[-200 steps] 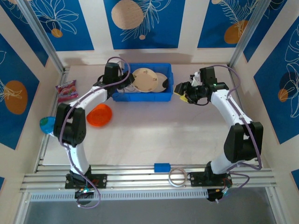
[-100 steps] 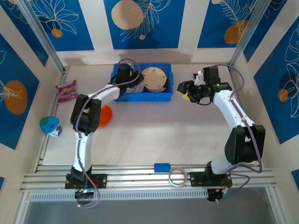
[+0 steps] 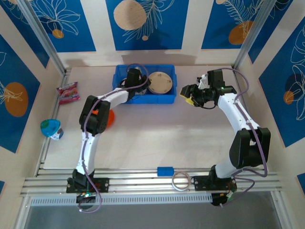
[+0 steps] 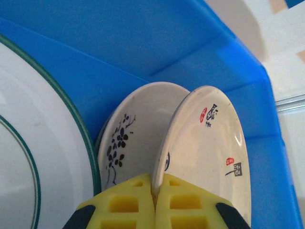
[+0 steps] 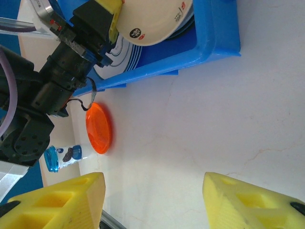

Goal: Place the plates into the plastic bin on the countertop

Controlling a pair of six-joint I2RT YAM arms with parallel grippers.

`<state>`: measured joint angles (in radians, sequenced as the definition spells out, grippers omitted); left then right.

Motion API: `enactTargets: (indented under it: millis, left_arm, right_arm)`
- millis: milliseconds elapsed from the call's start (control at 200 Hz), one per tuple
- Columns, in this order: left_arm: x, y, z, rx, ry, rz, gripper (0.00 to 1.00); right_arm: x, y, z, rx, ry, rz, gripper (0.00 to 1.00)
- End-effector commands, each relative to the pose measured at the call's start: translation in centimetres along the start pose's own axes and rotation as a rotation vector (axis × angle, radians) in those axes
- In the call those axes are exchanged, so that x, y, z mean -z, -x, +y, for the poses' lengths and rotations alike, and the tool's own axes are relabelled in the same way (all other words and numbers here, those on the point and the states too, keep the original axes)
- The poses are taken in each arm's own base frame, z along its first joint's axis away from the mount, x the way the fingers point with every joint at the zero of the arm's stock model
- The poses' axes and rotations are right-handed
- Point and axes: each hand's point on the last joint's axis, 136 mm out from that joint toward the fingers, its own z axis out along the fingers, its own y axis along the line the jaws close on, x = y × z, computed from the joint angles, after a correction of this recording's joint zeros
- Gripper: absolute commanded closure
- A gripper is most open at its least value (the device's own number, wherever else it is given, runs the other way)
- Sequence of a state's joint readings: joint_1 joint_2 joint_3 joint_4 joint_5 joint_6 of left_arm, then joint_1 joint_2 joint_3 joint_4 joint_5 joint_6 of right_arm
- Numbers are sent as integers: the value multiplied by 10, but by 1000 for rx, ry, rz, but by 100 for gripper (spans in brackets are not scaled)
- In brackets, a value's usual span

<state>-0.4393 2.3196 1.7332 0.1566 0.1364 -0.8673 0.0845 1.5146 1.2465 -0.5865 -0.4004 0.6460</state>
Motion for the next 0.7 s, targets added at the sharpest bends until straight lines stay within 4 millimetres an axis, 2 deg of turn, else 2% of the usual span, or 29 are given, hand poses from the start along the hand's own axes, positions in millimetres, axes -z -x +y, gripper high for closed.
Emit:
enactTargets:
  millis: [0, 310, 390, 460, 530, 690]
  left_arm:
    - [-8, 6, -9, 14, -7, -21, 100]
    - [-17, 1, -5, 14, 31, -3, 100]
    - [-19, 0, -5, 10, 37, 4, 89]
    - [-19, 1, -6, 3, 41, 8, 74]
    - [-18, 3, -8, -3, 43, 8, 66]
    - [-14, 6, -8, -24, 70, 8, 60]
  right_arm:
    - [4, -3, 6, -1, 38, 8, 43]
    - [-1, -6, 2, -11, 37, 22, 43]
    - [-1, -5, 3, -13, 40, 19, 43]
    - [-2, -5, 5, -10, 43, 18, 43]
    - [-3, -5, 7, -6, 46, 19, 43]
    - [-3, -4, 9, 3, 46, 17, 43]
